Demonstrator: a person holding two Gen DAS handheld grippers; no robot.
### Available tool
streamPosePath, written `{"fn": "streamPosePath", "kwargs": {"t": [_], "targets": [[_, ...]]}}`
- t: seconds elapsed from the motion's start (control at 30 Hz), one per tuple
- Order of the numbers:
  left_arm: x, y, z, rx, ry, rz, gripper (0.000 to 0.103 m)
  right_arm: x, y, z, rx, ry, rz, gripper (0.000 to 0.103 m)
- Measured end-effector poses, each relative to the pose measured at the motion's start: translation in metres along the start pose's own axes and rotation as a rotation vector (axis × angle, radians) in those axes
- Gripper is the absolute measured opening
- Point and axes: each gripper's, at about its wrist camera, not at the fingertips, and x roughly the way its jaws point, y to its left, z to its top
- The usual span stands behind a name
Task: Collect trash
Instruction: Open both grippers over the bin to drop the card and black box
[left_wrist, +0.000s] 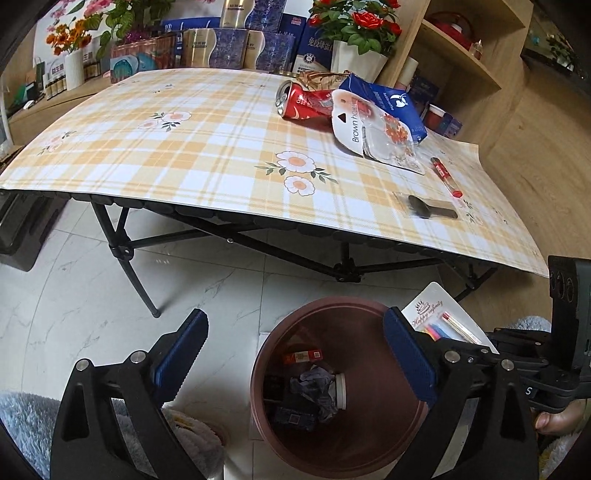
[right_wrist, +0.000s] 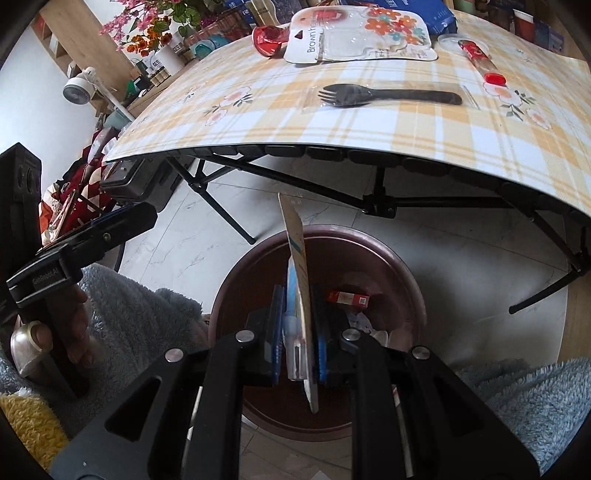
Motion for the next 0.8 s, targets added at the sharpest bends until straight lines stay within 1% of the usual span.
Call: {"fn": "streamPosePath", "kwargs": {"t": [0.07, 0.17, 0.3, 0.33, 0.37, 0.4, 0.43, 0.5, 0.53, 0.57, 0.8], "targets": [[0.0, 0.001, 0.0, -0.006, -0.002, 0.002, 0.093, 0.001, -0.002, 0.0, 0.011, 0.005, 0.003, 0.018], [0.0, 0.003, 0.001, -0.015, -0.003, 0.005, 0.093, 0.0, -0.004, -0.001, 0.023, 0.007, 0.003, 0.023], [0.0, 0.003, 0.001, -0.017, -0.002, 0.007, 0.093, -0.004, -0.006, -0.001, 0.031, -0.005, 0.002, 0.025], [0.0, 0.003, 0.001, -0.017, -0.002, 0.006, 0.093, -0.005, -0.009, -0.001, 0.033, -0.006, 0.001, 0.038], [0.0, 0.004, 0.001, -0.016, -0.001, 0.007, 0.093, -0.006, -0.009, -0.001, 0.037, -0.013, -0.006, 0.062], [0.0, 0.004, 0.001, -0.016, -0.001, 0.008, 0.093, -0.007, -0.009, -0.001, 0.039, -0.026, -0.016, 0.072], [0.0, 0.004, 0.0, -0.016, -0.002, 0.008, 0.093, -0.01, -0.009, 0.0, 0.038, -0.043, -0.027, 0.078], [0.0, 0.004, 0.001, -0.017, -0.004, 0.007, 0.093, -0.014, -0.009, 0.001, 0.036, -0.064, -0.031, 0.083], [0.0, 0.004, 0.001, -0.017, -0.005, 0.008, 0.093, -0.015, -0.01, 0.001, 0.039, -0.07, -0.037, 0.09], [0.0, 0.005, 0.0, -0.018, -0.005, 0.009, 0.093, -0.016, -0.01, 0.002, 0.042, -0.076, -0.045, 0.093], [0.0, 0.005, 0.0, -0.019, -0.005, 0.01, 0.093, -0.02, -0.024, 0.003, 0.103, -0.106, -0.073, 0.097]]}}
